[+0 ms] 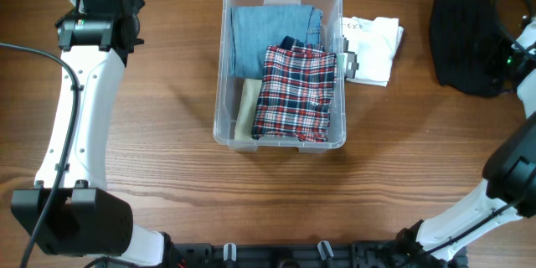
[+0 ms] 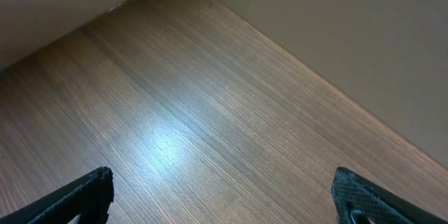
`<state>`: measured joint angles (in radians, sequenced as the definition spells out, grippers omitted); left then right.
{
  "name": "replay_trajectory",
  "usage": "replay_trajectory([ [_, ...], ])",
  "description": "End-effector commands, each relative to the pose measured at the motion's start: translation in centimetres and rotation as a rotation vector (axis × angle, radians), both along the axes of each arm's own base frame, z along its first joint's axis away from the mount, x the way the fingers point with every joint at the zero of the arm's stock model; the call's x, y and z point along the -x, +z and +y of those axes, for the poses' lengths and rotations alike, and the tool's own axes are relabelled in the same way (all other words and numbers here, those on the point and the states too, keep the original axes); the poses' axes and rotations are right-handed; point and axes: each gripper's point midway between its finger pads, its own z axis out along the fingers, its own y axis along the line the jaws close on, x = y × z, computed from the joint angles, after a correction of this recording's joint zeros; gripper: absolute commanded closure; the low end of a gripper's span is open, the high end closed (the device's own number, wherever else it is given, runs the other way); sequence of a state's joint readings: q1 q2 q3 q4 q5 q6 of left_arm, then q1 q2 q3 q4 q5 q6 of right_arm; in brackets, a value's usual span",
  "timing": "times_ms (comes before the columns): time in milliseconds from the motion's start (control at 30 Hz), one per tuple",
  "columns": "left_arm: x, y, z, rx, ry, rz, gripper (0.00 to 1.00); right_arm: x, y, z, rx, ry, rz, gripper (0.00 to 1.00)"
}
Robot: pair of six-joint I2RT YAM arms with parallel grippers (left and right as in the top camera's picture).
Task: Pack container
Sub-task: 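Withdraw the right gripper and move it to the black garment, then grasp the black taped garment with the right gripper and lift it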
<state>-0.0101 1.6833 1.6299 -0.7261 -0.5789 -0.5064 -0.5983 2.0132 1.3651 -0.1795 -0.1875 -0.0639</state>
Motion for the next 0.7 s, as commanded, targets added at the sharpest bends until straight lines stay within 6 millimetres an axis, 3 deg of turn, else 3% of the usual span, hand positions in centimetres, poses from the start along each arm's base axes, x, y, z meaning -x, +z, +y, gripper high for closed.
replay_trajectory([
  [0, 0.0, -0.1, 0.4, -0.015, 0.013, 0.006, 0.00, -0.8, -1.9, 0.0, 0.025, 0.064, 0.016, 0.00],
  [333, 0.0, -0.1, 0.4, -0.015, 0.014, 0.006, 0.00, -1.1, -6.2, -0.7, 0.008, 0.054, 0.039, 0.00],
  [533, 0.0, -0.1, 0.4, -0.015, 0.014, 0.006, 0.00, -0.2, -10.3, 0.0, -0.075, 0.023, 0.093, 0.02],
  [567, 0.0, -0.1, 0.4, -0.014, 0.013, 0.006, 0.00, -0.2, -10.5, 0.1, -0.088, 0.013, 0.093, 0.12],
  [667, 0.0, -0.1, 0.4, -0.015, 0.013, 0.006, 0.00, -0.5, -10.1, 0.5, -0.142, -0.010, 0.066, 0.71],
])
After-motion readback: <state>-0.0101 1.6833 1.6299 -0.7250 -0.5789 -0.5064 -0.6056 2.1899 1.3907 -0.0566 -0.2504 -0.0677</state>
